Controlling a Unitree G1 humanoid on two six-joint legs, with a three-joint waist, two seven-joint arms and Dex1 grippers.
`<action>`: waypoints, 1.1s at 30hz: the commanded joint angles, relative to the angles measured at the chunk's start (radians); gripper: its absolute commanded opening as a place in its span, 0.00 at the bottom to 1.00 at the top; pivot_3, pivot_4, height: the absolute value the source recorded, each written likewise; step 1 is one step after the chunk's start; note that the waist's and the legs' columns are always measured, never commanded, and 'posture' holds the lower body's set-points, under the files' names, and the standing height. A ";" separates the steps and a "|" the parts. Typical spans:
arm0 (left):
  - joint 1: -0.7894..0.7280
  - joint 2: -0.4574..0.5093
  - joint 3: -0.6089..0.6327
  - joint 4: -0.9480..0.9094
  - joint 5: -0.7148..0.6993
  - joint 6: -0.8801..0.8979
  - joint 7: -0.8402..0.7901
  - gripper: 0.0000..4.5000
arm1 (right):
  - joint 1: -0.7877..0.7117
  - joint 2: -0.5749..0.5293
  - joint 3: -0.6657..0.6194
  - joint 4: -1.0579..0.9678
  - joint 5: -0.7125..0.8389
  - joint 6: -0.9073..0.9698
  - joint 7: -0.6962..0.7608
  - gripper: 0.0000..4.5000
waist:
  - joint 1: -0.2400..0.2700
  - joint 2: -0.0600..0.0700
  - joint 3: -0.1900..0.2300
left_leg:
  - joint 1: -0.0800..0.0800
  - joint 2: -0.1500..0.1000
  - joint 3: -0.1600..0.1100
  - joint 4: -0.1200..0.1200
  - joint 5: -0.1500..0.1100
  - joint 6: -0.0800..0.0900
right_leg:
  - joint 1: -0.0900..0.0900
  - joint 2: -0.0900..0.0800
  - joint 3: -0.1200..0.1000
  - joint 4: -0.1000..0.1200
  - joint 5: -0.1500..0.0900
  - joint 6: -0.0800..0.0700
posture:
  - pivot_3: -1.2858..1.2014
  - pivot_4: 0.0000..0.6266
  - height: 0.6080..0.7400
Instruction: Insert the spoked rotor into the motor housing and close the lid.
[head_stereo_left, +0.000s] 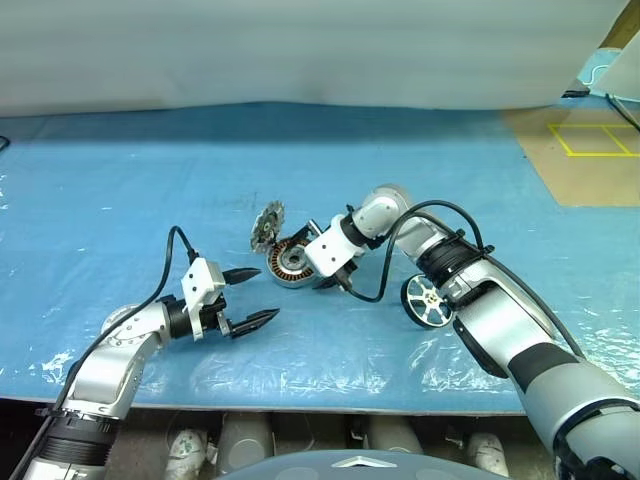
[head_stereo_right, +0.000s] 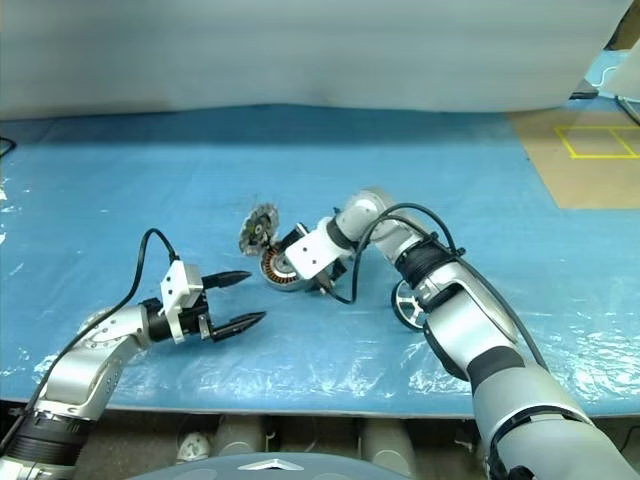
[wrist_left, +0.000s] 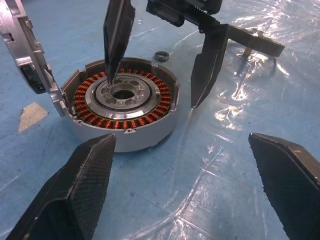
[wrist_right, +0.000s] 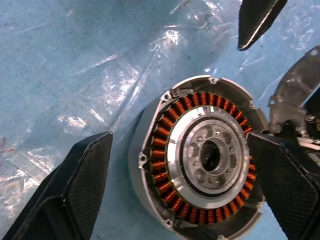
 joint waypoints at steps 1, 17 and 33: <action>-0.006 -0.003 0.000 -0.008 0.000 -0.023 -0.005 0.99 | 0.000 -0.007 0.004 0.010 -0.016 -0.021 -0.017 1.00 | 0.000 0.000 0.000 | 0.000 0.000 0.000 0.000 0.000 0.000 | 0.000 0.000 0.000 0.000 0.000 0.000 | 0.52 0.24 1.00; -0.009 -0.013 -0.014 -0.026 0.007 -0.016 0.011 1.00 | -0.018 0.026 0.031 0.099 -0.081 -0.055 -0.081 0.50 | -0.001 0.000 0.000 | 0.001 0.000 0.000 0.000 0.000 0.000 | 0.000 0.000 0.000 0.000 0.000 0.000 | 0.52 0.24 1.00; 0.000 -0.019 -0.027 -0.029 0.007 -0.016 0.020 1.00 | 0.098 -0.081 -0.071 -0.403 0.081 0.807 0.213 0.44 | 0.016 0.000 0.000 | 0.000 0.000 0.000 -0.002 0.000 0.000 | 0.001 0.000 0.000 -0.003 0.000 0.000 | 0.52 0.24 1.00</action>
